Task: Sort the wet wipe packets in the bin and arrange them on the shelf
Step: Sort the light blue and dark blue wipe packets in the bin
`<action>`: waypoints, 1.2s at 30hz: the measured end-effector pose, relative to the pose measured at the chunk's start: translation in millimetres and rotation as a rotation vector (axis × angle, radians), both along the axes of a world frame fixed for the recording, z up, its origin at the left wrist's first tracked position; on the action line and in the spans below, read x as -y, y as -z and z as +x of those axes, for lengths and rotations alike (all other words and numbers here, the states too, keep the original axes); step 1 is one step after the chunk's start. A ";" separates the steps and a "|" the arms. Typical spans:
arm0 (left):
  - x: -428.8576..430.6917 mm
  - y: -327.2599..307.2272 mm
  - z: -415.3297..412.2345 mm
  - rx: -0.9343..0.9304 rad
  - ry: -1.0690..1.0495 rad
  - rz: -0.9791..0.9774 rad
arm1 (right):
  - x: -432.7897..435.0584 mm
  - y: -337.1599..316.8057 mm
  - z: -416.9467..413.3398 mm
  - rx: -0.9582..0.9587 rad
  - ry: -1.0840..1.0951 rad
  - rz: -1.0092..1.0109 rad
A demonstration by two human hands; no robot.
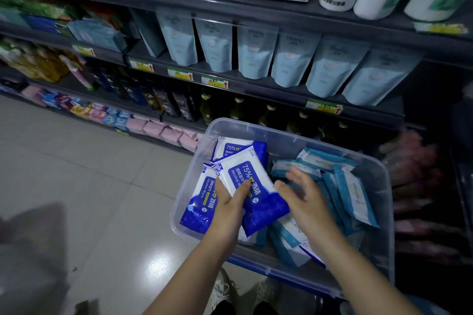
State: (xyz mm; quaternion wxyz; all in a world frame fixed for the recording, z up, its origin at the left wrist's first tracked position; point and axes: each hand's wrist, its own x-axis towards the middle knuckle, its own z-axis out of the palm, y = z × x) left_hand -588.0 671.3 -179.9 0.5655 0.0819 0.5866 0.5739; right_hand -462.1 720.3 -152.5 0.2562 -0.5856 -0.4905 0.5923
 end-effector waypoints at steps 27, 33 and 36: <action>17.3 40.9 -66.5 -1.593 0.617 -0.200 | -96.5 81.3 -77.2 0.349 -0.046 -0.030; 15.3 34.5 -64.3 -1.576 0.670 -0.246 | -92.7 64.3 -35.9 0.369 -0.129 0.031; 8.9 34.4 -61.1 -1.680 0.657 -0.194 | -86.2 52.5 5.3 0.594 -0.157 0.228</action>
